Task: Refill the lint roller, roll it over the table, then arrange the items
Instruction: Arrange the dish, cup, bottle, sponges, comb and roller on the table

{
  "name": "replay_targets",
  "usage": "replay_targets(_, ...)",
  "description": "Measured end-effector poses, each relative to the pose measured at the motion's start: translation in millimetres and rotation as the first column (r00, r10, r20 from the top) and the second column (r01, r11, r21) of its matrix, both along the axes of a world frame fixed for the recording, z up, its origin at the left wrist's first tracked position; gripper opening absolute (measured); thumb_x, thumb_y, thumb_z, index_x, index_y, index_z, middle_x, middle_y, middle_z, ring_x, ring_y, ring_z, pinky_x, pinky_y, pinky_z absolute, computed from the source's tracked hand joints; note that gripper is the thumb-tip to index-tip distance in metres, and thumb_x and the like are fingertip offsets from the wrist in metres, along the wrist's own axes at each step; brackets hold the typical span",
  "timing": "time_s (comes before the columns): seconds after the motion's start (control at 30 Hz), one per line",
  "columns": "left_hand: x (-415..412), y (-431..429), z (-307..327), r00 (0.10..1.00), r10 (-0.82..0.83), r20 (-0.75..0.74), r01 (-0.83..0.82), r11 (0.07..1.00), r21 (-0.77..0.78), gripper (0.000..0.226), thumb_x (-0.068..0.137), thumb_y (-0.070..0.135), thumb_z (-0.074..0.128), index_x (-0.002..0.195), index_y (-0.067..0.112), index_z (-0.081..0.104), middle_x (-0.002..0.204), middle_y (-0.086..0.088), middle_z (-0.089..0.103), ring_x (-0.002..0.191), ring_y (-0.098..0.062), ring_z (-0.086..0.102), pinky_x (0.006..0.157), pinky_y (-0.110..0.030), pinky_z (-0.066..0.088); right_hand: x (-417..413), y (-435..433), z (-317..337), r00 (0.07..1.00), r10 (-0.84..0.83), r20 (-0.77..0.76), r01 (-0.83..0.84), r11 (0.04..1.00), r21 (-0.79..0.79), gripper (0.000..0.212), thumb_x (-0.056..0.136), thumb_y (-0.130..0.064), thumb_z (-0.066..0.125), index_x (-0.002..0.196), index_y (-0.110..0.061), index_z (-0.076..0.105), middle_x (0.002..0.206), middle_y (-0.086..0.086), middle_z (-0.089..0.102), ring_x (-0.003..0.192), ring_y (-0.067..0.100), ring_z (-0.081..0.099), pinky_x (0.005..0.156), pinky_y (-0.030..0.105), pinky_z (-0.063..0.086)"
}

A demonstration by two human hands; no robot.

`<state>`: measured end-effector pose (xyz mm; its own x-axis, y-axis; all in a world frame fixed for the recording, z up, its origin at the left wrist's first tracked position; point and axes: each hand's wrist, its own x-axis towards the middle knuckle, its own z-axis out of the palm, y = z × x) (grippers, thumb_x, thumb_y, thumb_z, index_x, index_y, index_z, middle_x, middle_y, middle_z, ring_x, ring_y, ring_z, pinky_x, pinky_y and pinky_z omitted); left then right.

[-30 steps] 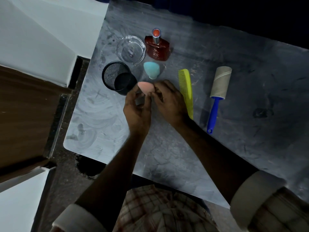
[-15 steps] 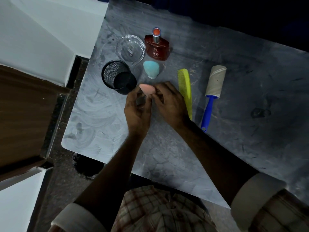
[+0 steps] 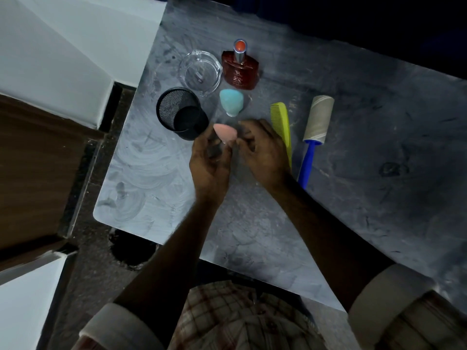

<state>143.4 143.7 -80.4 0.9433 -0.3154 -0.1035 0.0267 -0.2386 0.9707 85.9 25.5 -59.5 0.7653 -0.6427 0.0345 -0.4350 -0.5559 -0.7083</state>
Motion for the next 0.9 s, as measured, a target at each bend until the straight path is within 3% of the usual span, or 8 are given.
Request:
replay_targets(0.1,-2.1,5.3,4.3,1.0,-0.008,0.002,0.008,1.0,-0.015,0.052,0.099,0.017,0.078,0.147,0.006,0.061,0.13,0.017,0.07,0.115,0.004,0.07,0.09,-0.01,0.055,-5.8,-10.1,2.4,0.996,-0.081,-0.024,0.081,0.997,0.005,0.036,0.09,-0.013,0.062,0.126,-0.011,0.064,0.122,0.01,0.065,0.105,0.028,0.068,0.09,0.046,0.057)
replay_targets(0.37,-20.5,29.0,7.4,0.999,-0.034,-0.008,0.034,0.999,-0.008,0.054,0.1,0.018,0.077,0.15,0.014,0.058,0.14,0.025,0.067,0.121,-0.007,0.071,0.09,-0.024,0.063,-17.5,-26.9,4.8,0.976,-0.198,-0.095,0.193,0.98,-0.052,0.041,0.093,-0.016,0.061,0.133,-0.009,0.062,0.129,0.015,0.067,0.118,0.031,0.065,0.104,0.036,0.05)
replay_targets(0.57,-37.8,39.5,6.3,0.997,-0.076,-0.016,0.076,0.997,0.024,0.046,0.101,0.015,0.075,0.146,0.017,0.062,0.133,0.021,0.069,0.12,-0.014,0.072,0.088,-0.025,0.065,-25.8,-31.4,10.9,0.959,-0.249,-0.134,0.24,0.968,-0.075,0.041,0.092,-0.016,0.062,0.132,-0.011,0.063,0.117,0.011,0.069,0.105,0.029,0.067,0.092,0.036,0.053)
replay_targets(0.7,-47.5,37.0,4.3,0.992,-0.107,-0.069,0.112,0.992,0.064,0.033,0.101,0.015,0.075,0.134,0.019,0.071,0.124,0.013,0.074,0.109,-0.006,0.073,0.08,-0.017,0.061,-31.9,-36.5,15.9,0.949,-0.23,-0.215,0.206,0.97,-0.13,0.036,0.092,-0.016,0.061,0.127,-0.009,0.063,0.123,0.012,0.065,0.109,0.031,0.066,0.089,0.037,0.051)
replay_targets(0.8,-54.0,30.7,2.6,0.978,-0.201,-0.06,0.206,0.974,0.093,0.025,0.099,0.008,0.073,0.122,0.017,0.076,0.112,0.01,0.079,0.097,-0.003,0.076,0.075,-0.017,0.062,-32.8,-42.8,18.3,0.909,-0.169,-0.38,0.092,0.973,-0.212,0.038,0.094,-0.021,0.058,0.13,-0.012,0.059,0.128,0.012,0.062,0.112,0.032,0.064,0.091,0.039,0.051)
replay_targets(0.9,-58.4,17.1,1.9,0.946,-0.316,-0.07,0.323,0.933,0.158,0.022,0.097,0.007,0.075,0.117,0.015,0.08,0.096,0.011,0.08,0.081,0.001,0.075,0.07,-0.019,0.063,-31.3,-45.5,22.2,0.839,-0.145,-0.525,0.001,0.964,-0.265,0.036,0.095,-0.025,0.056,0.128,-0.011,0.056,0.121,0.013,0.065,0.106,0.033,0.067,0.084,0.038,0.052)
